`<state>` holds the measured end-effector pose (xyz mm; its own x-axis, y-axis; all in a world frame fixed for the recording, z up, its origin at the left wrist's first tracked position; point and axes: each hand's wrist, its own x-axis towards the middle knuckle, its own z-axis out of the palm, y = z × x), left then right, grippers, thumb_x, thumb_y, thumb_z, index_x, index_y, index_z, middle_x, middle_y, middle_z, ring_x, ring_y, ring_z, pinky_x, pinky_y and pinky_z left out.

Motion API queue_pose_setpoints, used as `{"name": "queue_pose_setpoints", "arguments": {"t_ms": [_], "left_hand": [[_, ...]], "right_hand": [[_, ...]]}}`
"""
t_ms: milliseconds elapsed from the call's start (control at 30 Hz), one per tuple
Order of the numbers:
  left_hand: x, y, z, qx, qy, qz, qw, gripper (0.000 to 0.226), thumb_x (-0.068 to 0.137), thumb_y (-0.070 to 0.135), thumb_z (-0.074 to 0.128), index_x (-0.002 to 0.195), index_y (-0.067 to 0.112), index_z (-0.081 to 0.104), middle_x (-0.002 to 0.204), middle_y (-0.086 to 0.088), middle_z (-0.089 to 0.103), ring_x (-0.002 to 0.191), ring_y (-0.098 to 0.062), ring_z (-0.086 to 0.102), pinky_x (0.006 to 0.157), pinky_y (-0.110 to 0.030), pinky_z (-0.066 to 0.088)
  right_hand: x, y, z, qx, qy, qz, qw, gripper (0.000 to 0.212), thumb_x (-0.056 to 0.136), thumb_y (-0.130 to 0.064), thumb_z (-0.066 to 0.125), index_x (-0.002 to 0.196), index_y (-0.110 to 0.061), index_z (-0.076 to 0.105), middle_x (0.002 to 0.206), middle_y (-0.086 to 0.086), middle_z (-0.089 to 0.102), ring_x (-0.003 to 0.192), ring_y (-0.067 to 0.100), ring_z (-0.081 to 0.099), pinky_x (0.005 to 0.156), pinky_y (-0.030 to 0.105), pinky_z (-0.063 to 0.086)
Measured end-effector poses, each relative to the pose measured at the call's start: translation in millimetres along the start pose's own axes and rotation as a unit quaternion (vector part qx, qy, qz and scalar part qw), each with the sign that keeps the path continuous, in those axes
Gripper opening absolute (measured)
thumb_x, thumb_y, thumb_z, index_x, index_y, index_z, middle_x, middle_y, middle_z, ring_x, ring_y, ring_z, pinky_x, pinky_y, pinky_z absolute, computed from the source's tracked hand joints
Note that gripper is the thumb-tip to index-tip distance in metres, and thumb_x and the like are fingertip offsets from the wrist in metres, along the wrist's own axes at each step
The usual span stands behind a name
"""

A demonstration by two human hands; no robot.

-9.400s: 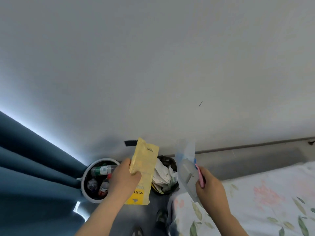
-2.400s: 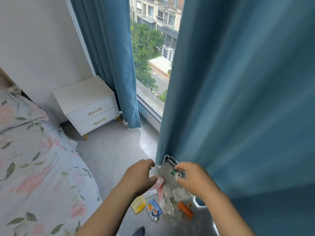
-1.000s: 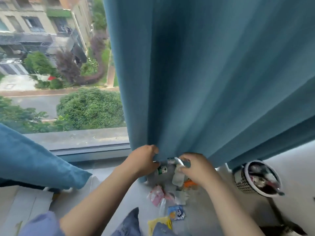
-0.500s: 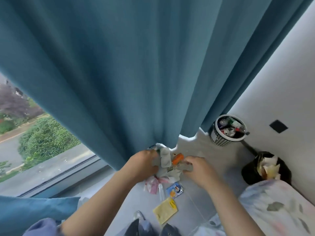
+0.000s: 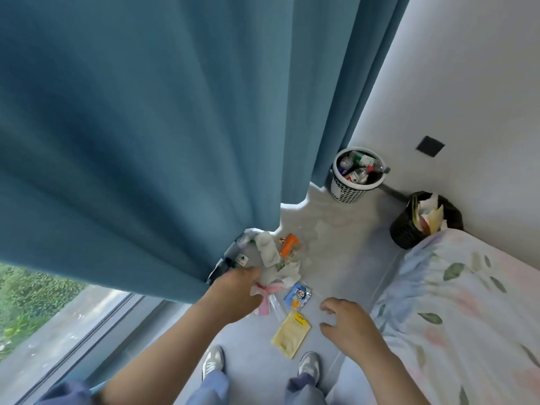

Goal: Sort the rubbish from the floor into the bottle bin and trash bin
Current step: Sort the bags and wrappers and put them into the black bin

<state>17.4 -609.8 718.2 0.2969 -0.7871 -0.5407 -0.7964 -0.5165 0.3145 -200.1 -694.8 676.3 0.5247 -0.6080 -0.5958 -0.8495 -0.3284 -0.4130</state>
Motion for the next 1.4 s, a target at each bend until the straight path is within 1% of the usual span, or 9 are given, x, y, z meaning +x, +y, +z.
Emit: {"name": "queue_pose_setpoints", "arguments": {"t_ms": [100,367,533,800,900,1067,1133,1233,1400], "left_hand": [[23,-37,21,0.002,-0.030,0.025,0.999,0.030,0.090,0.028,0.052,0.116,0.014,0.054,0.117,-0.001,0.060,0.106,-0.021,0.057,0.088,-0.026,0.046],[79,-121,105,0.019,-0.072,0.052,0.996,0.031,0.090,0.028,0.054,0.120,0.020,0.050,0.120,0.002,0.057,0.111,-0.020,0.054,0.090,-0.026,0.041],[127,-156,195,0.035,-0.097,0.042,0.994,0.036,0.090,0.030,0.053,0.124,0.019,0.048,0.124,0.001,0.055,0.116,-0.020,0.053,0.097,-0.027,0.040],[230,-212,353,0.055,-0.108,0.052,0.991,0.040,0.092,0.031,0.052,0.130,0.018,0.045,0.126,-0.003,0.053,0.116,-0.024,0.053,0.097,-0.031,0.044],[277,-237,406,0.074,-0.092,0.071,0.990,0.039,0.091,0.030,0.053,0.127,0.017,0.046,0.124,-0.005,0.054,0.113,-0.025,0.055,0.094,-0.033,0.046],[370,-269,483,0.184,-0.058,0.183,0.964,0.041,0.091,0.033,0.052,0.128,0.017,0.044,0.135,-0.003,0.046,0.121,-0.025,0.049,0.097,-0.033,0.042],[407,-278,508,0.178,-0.048,0.210,0.960,0.041,0.090,0.037,0.053,0.126,0.018,0.046,0.134,-0.001,0.047,0.123,-0.023,0.048,0.100,-0.035,0.042],[445,-288,535,0.176,-0.042,0.236,0.955,0.040,0.090,0.039,0.053,0.124,0.018,0.047,0.122,-0.001,0.052,0.113,-0.022,0.053,0.094,-0.036,0.045],[465,-311,548,0.174,-0.021,0.239,0.955,0.052,0.087,0.047,0.057,0.131,0.023,0.044,0.126,0.001,0.051,0.116,-0.020,0.052,0.097,-0.034,0.044]], "right_hand": [[10,-8,46,0.016,0.015,0.043,0.999,0.037,0.088,-0.027,0.056,0.125,-0.025,0.055,0.123,-0.007,0.060,0.114,0.010,0.054,0.092,0.021,0.043],[55,-5,154,0.026,0.021,0.111,0.993,0.037,0.090,-0.030,0.055,0.127,-0.028,0.053,0.124,-0.008,0.059,0.115,0.010,0.054,0.094,0.021,0.043],[98,34,215,0.002,0.014,0.125,0.992,0.038,0.091,-0.032,0.055,0.128,-0.027,0.053,0.124,-0.008,0.060,0.115,0.008,0.055,0.094,0.020,0.044],[215,122,339,-0.024,-0.009,0.143,0.989,0.040,0.091,-0.033,0.055,0.130,-0.025,0.050,0.130,-0.004,0.057,0.118,0.013,0.054,0.094,0.025,0.045],[268,152,383,-0.021,0.005,0.130,0.991,0.043,0.090,-0.035,0.057,0.131,-0.025,0.050,0.131,-0.004,0.057,0.120,0.014,0.053,0.095,0.024,0.044],[367,205,447,-0.074,0.012,0.068,0.995,0.053,0.088,-0.038,0.055,0.137,-0.025,0.043,0.128,-0.001,0.054,0.118,0.019,0.051,0.091,0.026,0.043],[407,221,467,-0.101,0.018,0.042,0.994,0.055,0.087,-0.037,0.056,0.138,-0.023,0.040,0.131,0.000,0.051,0.121,0.020,0.048,0.093,0.027,0.042],[451,237,487,-0.112,0.043,0.000,0.993,0.056,0.087,-0.039,0.059,0.137,-0.023,0.041,0.132,-0.003,0.047,0.120,0.017,0.047,0.095,0.027,0.041],[461,261,492,-0.116,0.079,-0.009,0.990,0.051,0.085,-0.035,0.061,0.132,-0.025,0.046,0.128,-0.003,0.051,0.117,0.016,0.049,0.089,0.024,0.039]]}}
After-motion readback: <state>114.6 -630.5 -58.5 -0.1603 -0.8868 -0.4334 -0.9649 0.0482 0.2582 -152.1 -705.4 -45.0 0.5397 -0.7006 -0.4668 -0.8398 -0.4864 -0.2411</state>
